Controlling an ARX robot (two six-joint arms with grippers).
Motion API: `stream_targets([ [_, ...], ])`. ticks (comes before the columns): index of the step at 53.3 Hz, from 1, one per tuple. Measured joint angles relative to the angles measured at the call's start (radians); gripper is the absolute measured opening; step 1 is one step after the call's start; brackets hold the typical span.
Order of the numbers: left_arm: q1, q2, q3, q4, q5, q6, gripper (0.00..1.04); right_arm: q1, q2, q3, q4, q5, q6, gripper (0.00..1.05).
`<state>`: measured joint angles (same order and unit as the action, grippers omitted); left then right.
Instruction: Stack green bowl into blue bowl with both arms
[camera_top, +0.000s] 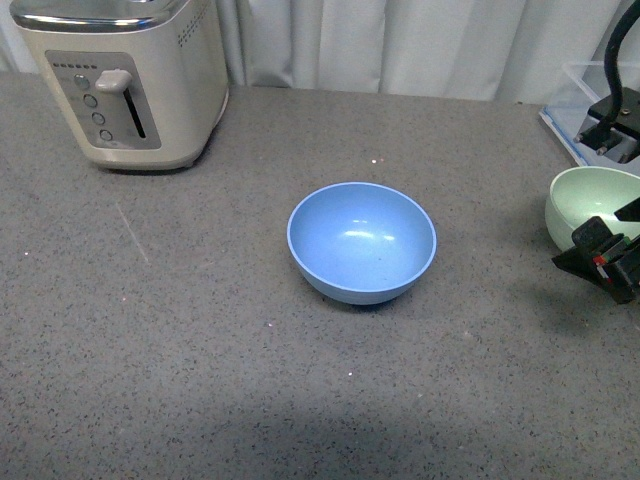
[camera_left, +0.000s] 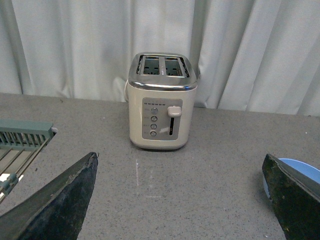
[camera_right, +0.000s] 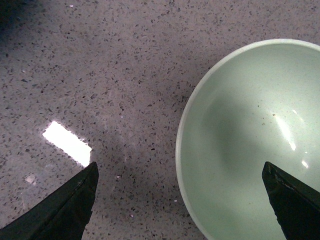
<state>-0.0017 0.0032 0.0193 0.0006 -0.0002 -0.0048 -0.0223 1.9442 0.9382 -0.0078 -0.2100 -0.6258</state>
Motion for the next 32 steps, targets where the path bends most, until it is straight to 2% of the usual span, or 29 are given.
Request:
stream_targets([
  [27,0.000,0.000,0.000,0.000,0.000,0.000,0.98,0.014,0.065,0.039,-0.017,0.056,-0.054,0.96],
  [32,0.000,0.000,0.000,0.000,0.000,0.000,0.98,0.015,0.065,0.039,-0.019,0.056,-0.058,0.87],
])
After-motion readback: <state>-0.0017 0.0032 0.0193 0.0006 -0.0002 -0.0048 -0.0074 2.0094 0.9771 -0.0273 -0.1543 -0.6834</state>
